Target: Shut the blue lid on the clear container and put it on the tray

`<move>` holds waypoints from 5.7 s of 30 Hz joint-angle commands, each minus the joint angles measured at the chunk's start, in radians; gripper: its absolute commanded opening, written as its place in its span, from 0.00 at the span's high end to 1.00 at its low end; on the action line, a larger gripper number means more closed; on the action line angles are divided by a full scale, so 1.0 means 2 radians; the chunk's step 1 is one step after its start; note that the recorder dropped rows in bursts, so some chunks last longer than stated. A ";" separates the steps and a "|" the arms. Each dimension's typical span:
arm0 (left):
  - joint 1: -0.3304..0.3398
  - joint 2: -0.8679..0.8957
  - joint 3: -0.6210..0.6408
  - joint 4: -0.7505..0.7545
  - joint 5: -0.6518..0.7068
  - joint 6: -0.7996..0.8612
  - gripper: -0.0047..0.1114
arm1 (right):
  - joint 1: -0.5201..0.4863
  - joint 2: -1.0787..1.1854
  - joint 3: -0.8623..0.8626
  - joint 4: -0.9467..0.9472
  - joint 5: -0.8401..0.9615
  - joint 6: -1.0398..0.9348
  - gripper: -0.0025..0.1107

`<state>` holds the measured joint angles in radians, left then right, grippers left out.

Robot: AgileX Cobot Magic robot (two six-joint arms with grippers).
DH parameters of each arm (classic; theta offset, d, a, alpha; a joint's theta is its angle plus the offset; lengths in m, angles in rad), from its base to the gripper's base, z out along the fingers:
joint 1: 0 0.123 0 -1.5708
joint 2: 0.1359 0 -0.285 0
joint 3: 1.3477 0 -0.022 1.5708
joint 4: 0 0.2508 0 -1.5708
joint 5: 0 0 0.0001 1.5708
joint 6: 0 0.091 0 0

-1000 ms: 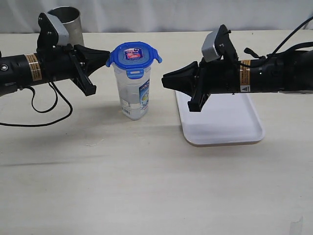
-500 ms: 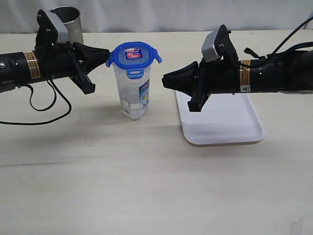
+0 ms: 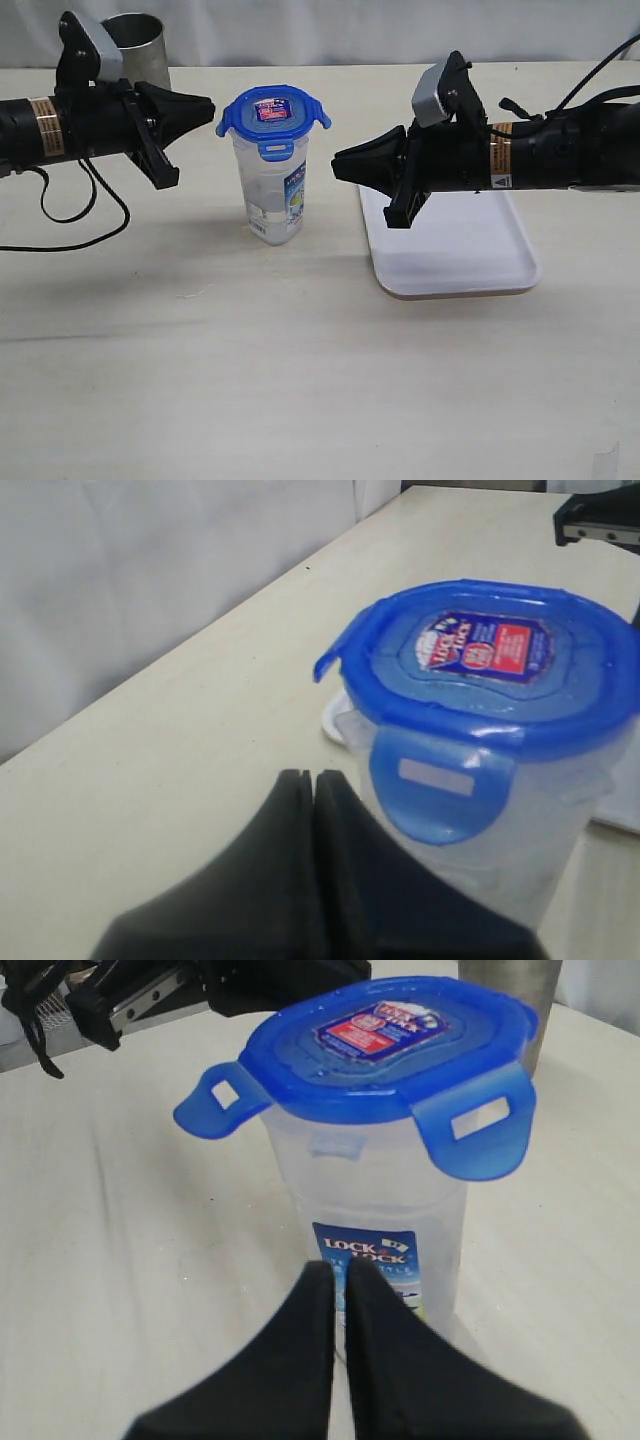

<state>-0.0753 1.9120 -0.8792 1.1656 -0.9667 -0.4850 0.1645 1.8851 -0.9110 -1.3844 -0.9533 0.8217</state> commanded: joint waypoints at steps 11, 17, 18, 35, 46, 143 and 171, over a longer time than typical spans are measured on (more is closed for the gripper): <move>0.000 -0.001 -0.001 -0.024 -0.028 -0.002 0.96 | 0.000 0.001 -0.003 0.002 0.001 0.003 0.94; -0.003 0.021 -0.002 -0.050 -0.032 0.016 0.96 | 0.000 0.001 -0.003 0.002 0.001 0.003 0.94; -0.003 0.024 -0.002 -0.053 -0.032 0.023 0.96 | 0.000 0.001 -0.003 0.002 0.001 0.003 0.94; -0.003 0.024 -0.003 -0.019 -0.052 0.018 0.96 | 0.000 0.001 -0.003 0.002 0.001 0.003 0.94; -0.003 0.024 -0.003 0.002 -0.056 0.009 0.96 | 0.000 0.001 -0.003 0.002 0.001 0.002 0.94; 0.015 0.021 -0.001 0.017 -0.023 -0.063 0.96 | 0.070 -0.064 -0.004 0.150 0.171 -0.043 0.94; 0.015 0.021 -0.001 0.027 -0.054 -0.063 0.96 | 0.070 -0.053 -0.004 0.180 0.150 -0.067 0.94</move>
<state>-0.0463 1.9600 -0.8808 1.2181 -1.0606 -0.6022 0.3039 1.7755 -0.9139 -1.0347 -0.6462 0.6996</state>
